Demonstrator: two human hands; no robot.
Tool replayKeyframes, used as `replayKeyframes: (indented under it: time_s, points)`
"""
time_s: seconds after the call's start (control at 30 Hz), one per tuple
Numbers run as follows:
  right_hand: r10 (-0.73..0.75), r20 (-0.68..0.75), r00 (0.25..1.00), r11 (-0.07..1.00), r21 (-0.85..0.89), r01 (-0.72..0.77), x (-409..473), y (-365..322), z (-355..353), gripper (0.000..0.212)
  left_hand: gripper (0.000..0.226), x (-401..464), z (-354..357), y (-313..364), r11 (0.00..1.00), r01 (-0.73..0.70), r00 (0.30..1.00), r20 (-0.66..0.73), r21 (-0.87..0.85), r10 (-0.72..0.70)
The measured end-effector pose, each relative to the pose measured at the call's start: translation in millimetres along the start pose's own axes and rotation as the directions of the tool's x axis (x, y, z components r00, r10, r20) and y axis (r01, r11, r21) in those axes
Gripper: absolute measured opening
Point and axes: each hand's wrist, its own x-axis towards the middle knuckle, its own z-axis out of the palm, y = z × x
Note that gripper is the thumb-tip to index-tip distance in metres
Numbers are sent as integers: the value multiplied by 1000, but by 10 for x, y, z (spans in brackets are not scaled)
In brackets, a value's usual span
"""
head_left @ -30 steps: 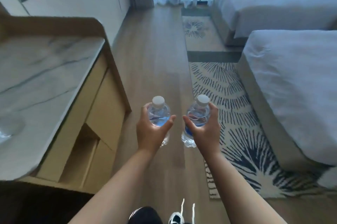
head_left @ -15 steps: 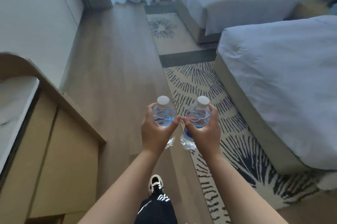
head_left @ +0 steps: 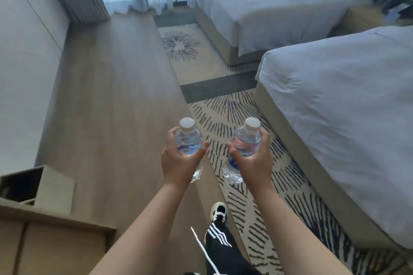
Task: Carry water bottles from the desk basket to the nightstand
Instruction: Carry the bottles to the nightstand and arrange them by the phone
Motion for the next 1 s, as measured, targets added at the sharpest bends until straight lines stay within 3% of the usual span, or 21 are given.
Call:
replayKeyframes:
  time_s: [0.3,0.67,1.0]
  points:
    - [10,-38,999,1000,17,-9,1982,361,645,67,65,1888,1015,-136,992,-116,990,86,44,112]
    - [-14,-114,993,1000,-28,11,4582,406,1054,69,67,4214,2365,-29,990,-134,988,84,36,131]
    - [53,-196,979,997,-48,-64,6679,883,1845,70,65,6415,3543,-263,987,-163,964,215,7,157]
